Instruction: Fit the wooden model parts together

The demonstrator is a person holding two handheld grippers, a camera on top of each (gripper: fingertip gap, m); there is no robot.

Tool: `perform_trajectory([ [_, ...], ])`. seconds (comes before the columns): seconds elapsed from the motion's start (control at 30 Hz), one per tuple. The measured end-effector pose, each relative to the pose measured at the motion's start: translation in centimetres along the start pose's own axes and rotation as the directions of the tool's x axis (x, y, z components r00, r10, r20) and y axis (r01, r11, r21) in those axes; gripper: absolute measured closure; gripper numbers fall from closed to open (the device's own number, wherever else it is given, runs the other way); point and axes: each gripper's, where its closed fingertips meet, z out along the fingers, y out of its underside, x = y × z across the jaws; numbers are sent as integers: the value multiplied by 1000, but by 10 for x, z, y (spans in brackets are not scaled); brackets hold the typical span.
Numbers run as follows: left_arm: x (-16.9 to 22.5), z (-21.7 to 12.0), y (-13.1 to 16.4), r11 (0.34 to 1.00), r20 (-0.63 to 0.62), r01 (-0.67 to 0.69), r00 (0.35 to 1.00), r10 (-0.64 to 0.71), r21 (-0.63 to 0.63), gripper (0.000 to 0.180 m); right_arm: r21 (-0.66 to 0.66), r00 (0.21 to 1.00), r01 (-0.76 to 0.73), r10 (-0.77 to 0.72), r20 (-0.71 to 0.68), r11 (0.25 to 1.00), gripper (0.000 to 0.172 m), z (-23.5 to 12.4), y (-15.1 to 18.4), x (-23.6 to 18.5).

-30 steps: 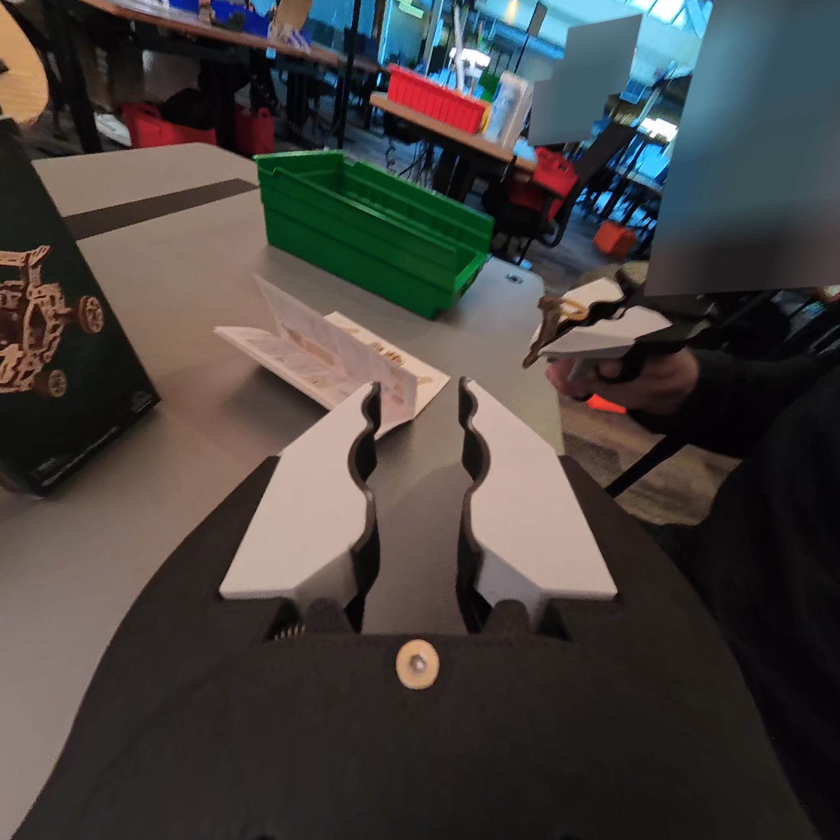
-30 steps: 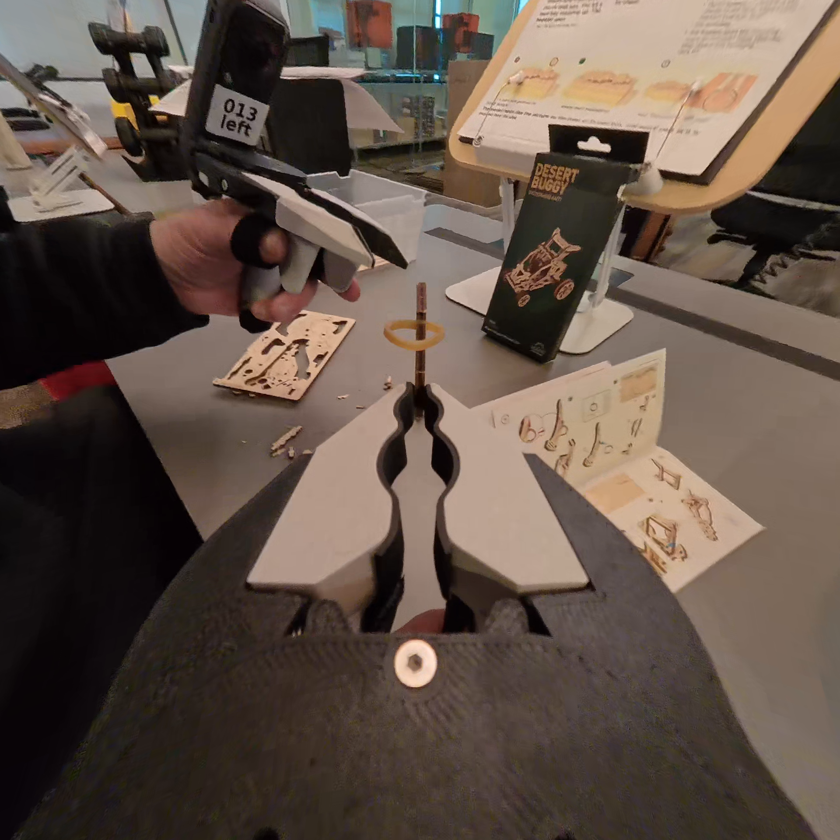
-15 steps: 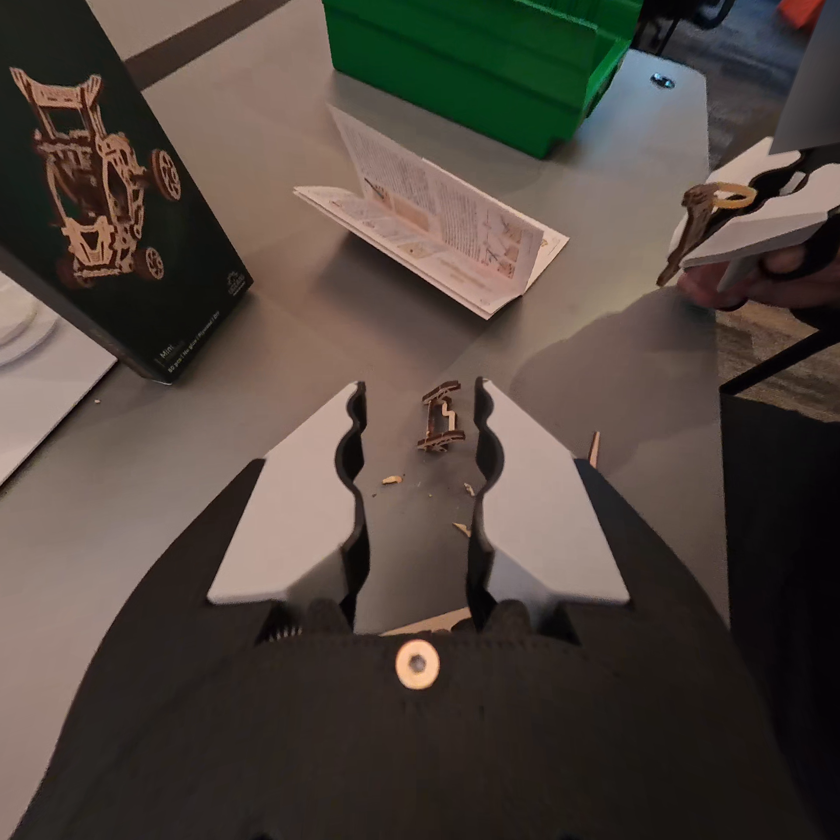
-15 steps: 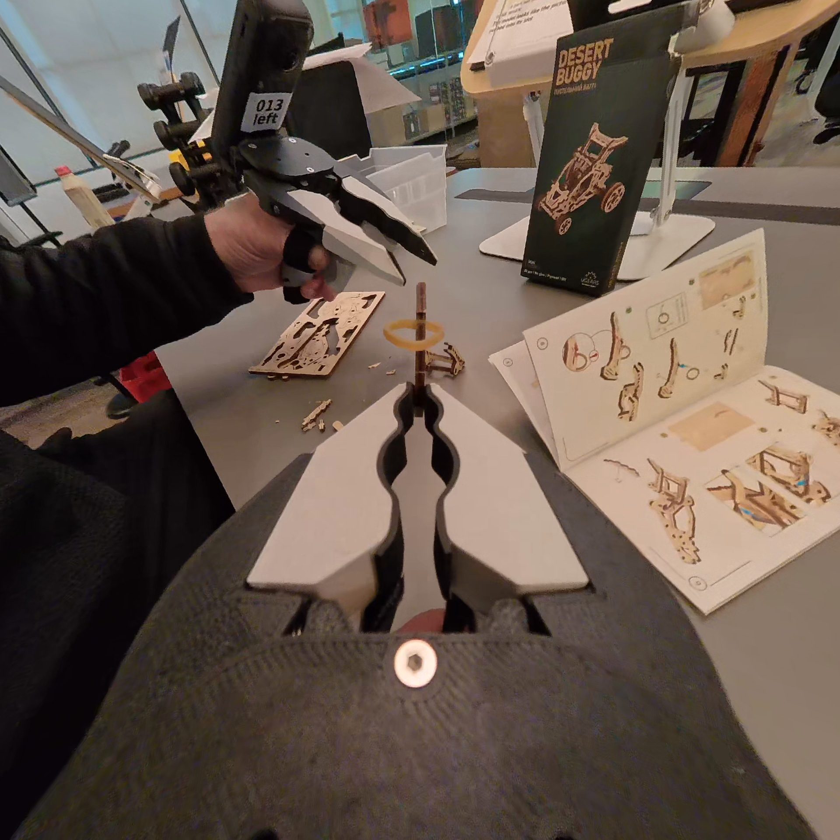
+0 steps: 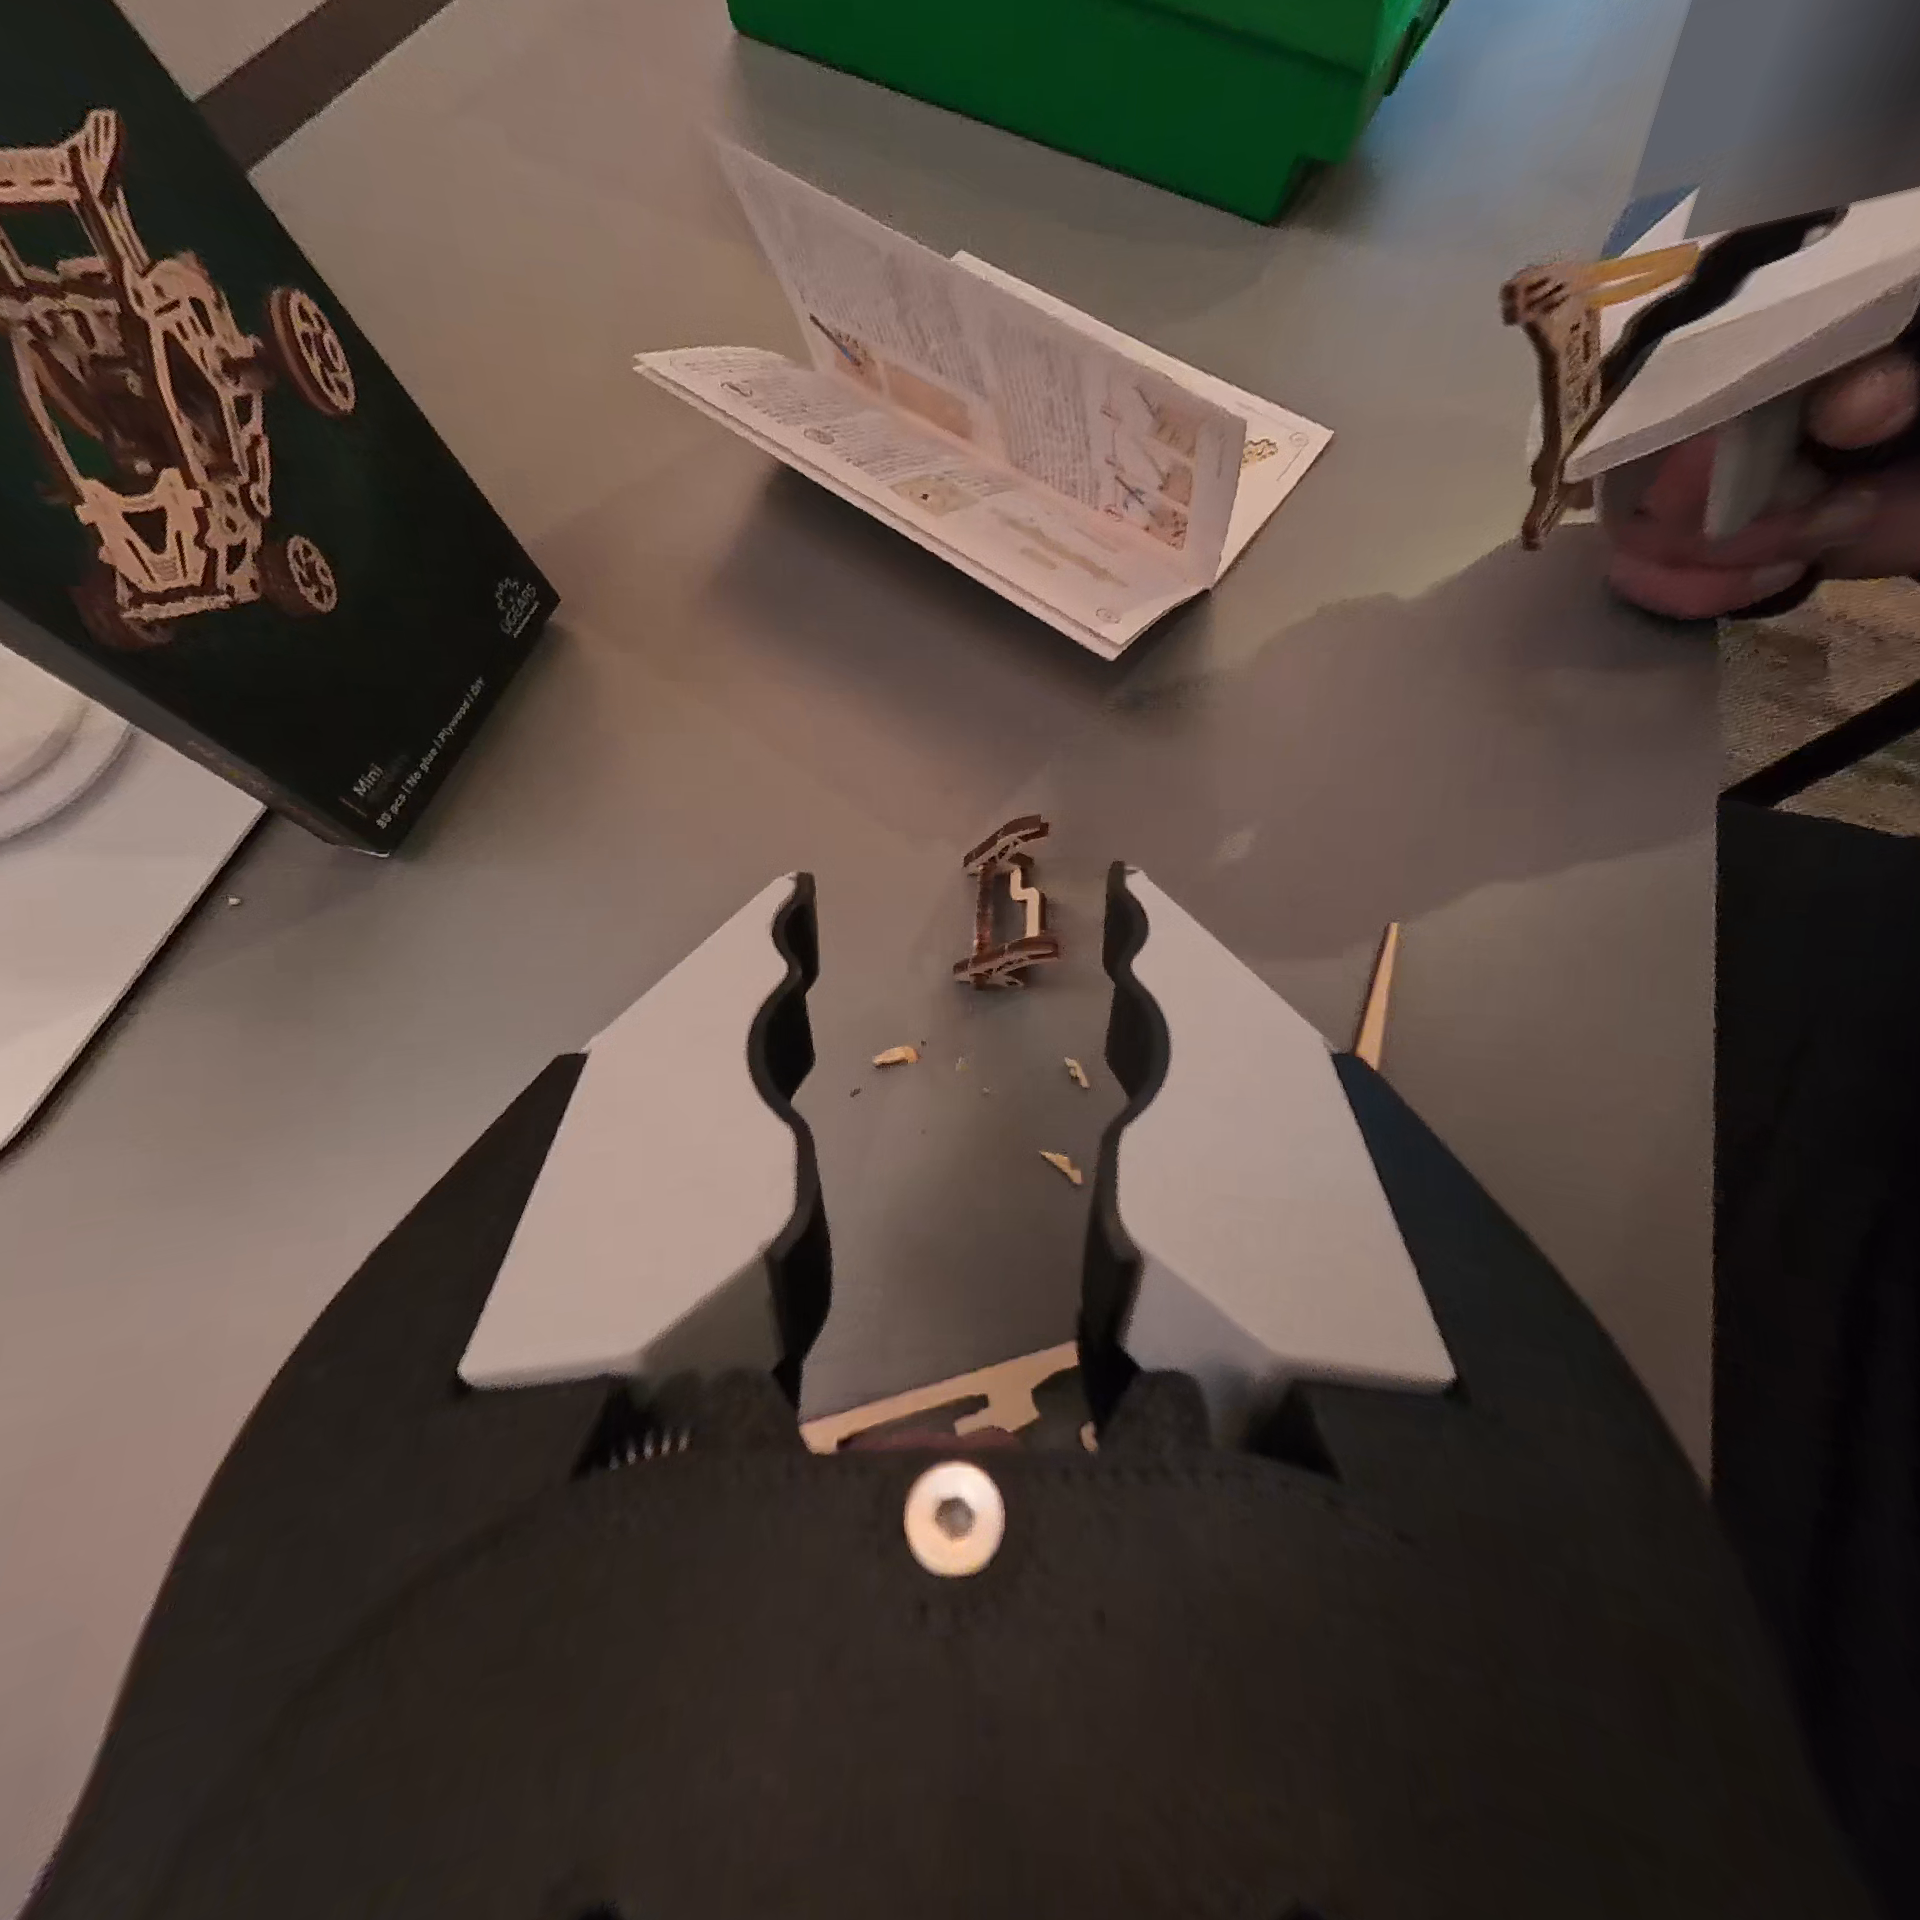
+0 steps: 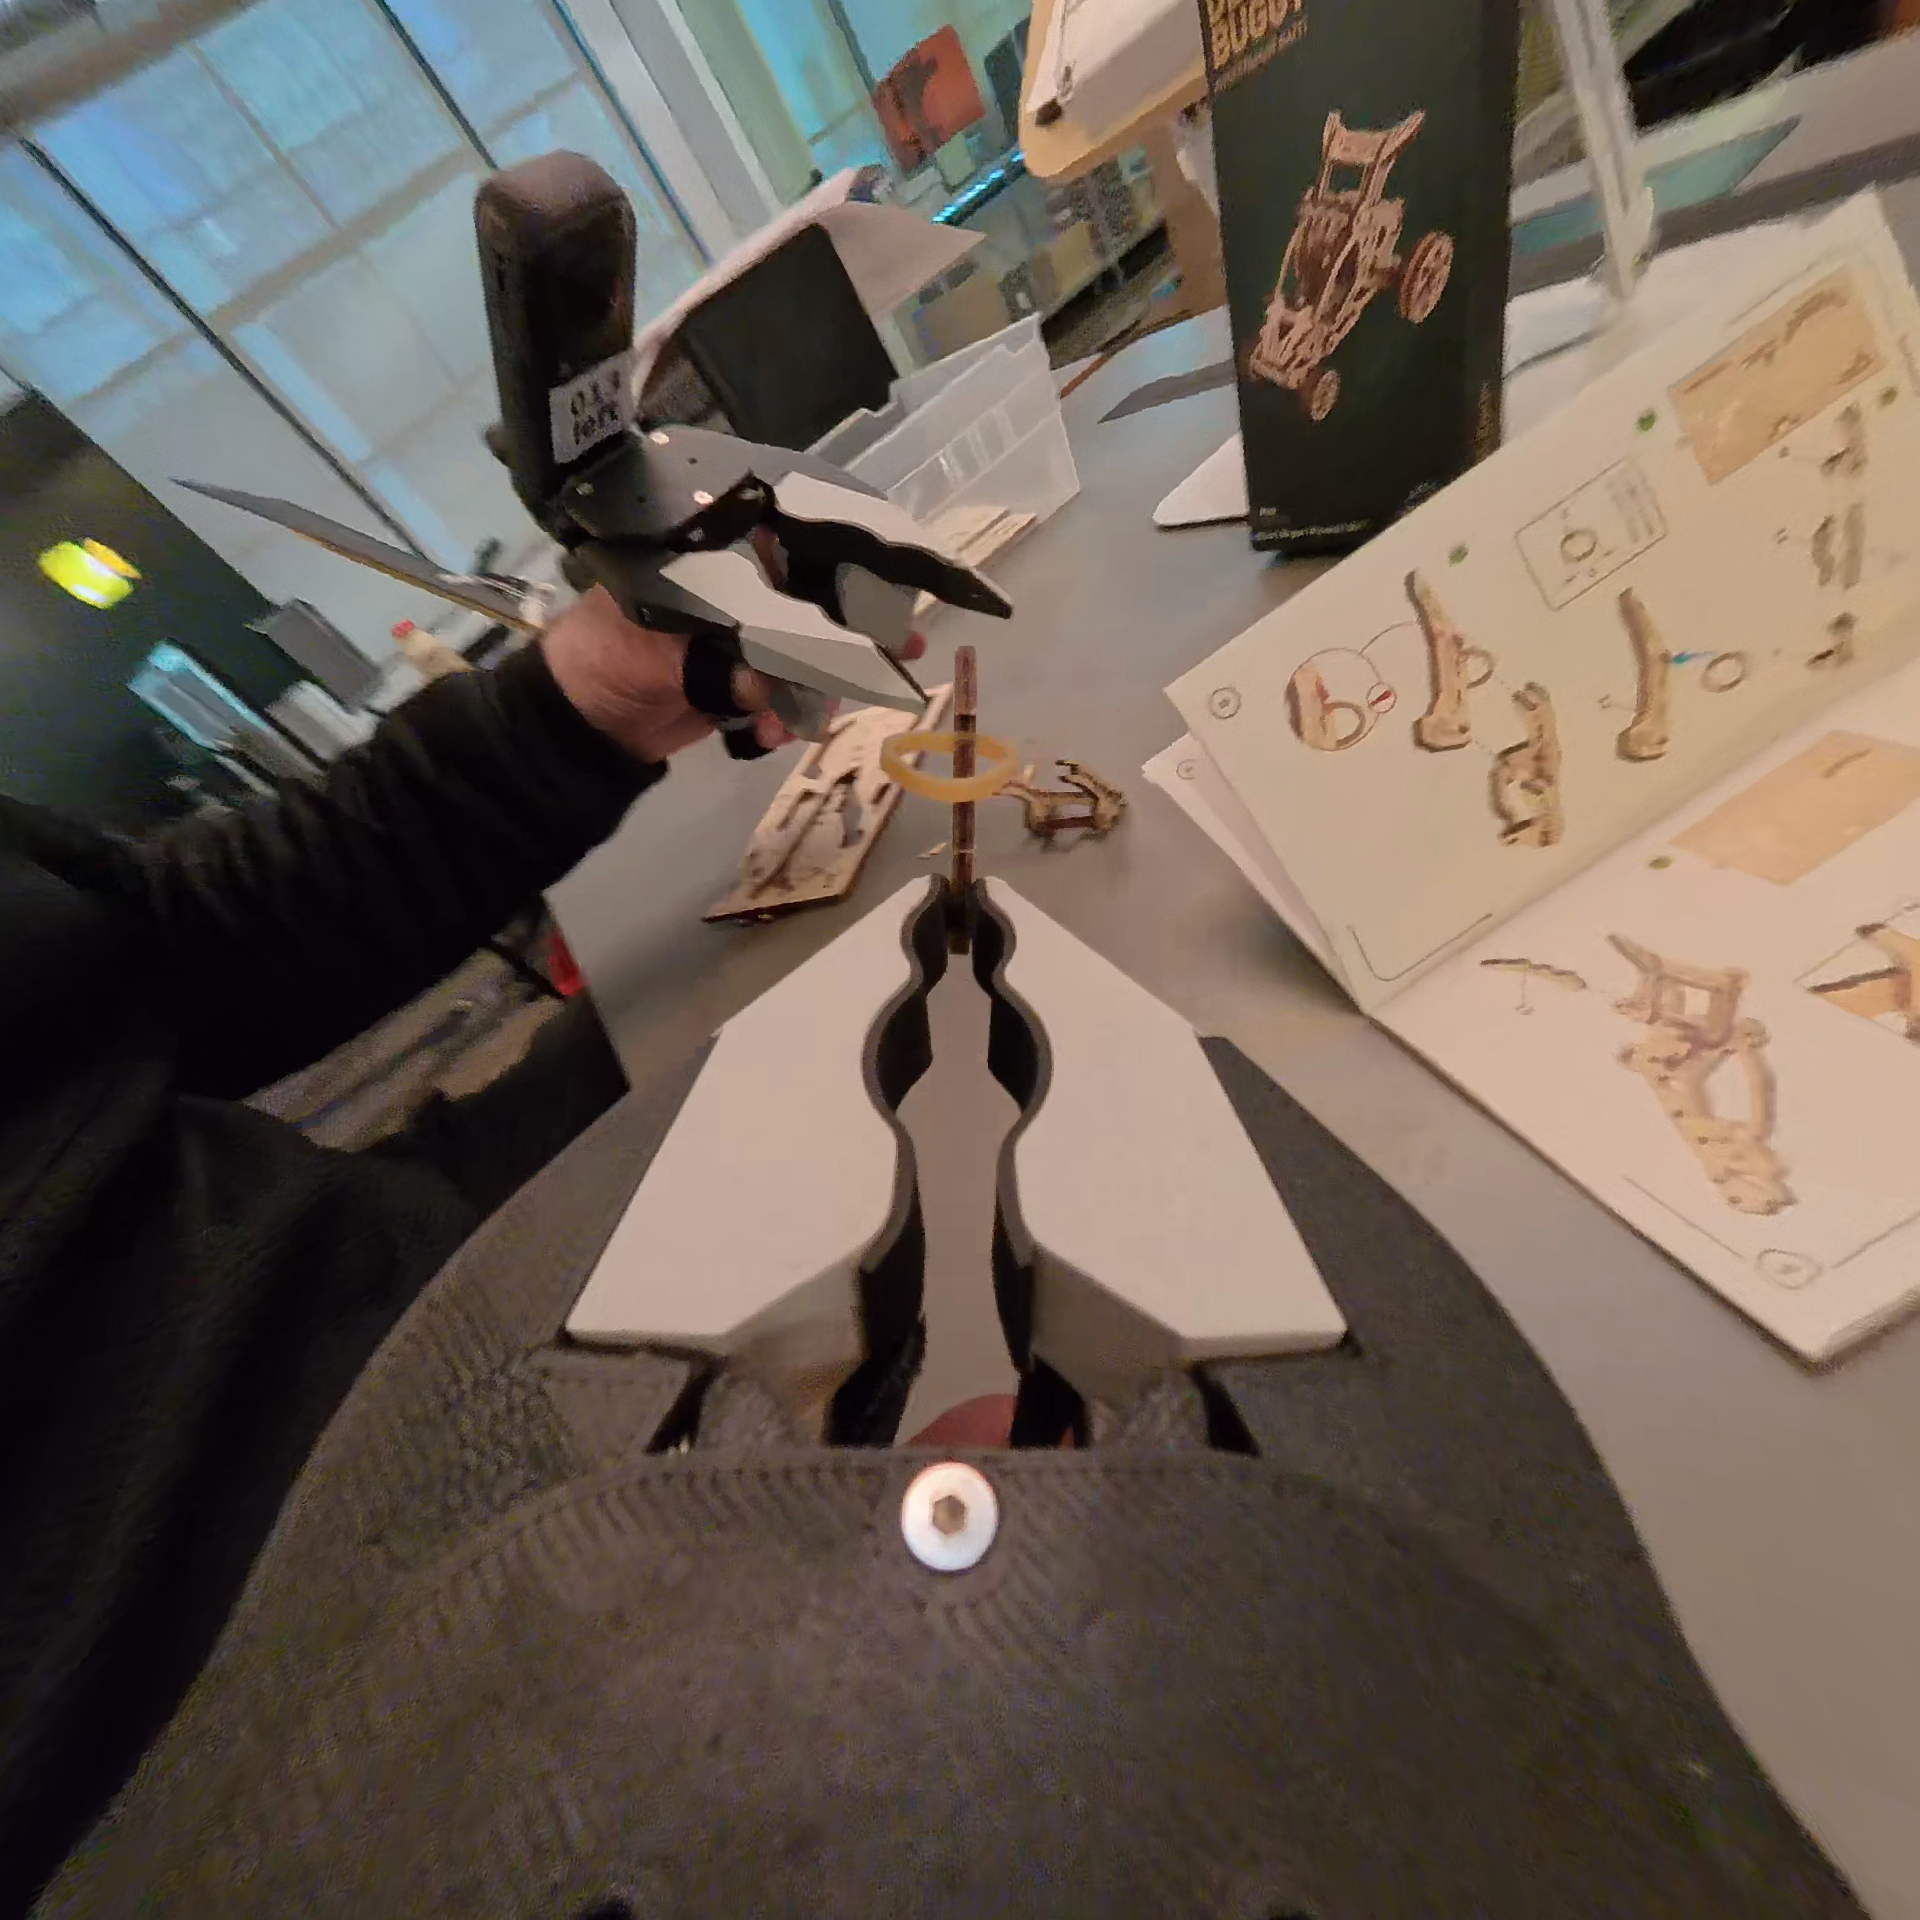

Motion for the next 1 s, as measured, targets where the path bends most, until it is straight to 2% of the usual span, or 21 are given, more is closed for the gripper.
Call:
perform_trajectory([
  [0.1,2,-2,5,999,4,-21,1000,21,-24,127,-16,995,-82,83,55,996,171,5,1,-4],
  [0.23,4,-7,3,1000,-5,-17,1000,17,-6,127,-112,994,-54,65,93,992,171,10,10,-12],
  [0.47,70,-1,-39,995,-161,-67,984,79,77,133,-147,968,-127,155,199,981,171,11,12,-21],
  [0.57,85,7,-48,996,-235,6,972,15,88,138,-170,952,-135,175,250,976,171,9,12,-27],
  [0.7,98,18,-57,989,-311,120,946,-89,82,144,-243,957,-33,101,272,969,171,7,18,-30],
  [0.87,110,26,-55,989,-373,146,919,-129,17,149,-314,953,90,11,304,945,171,3,25,-34],
  [1.0,119,28,-54,988,-414,152,899,-140,-4,168,-363,950,99,21,312,927,171,4,30,-30],
])
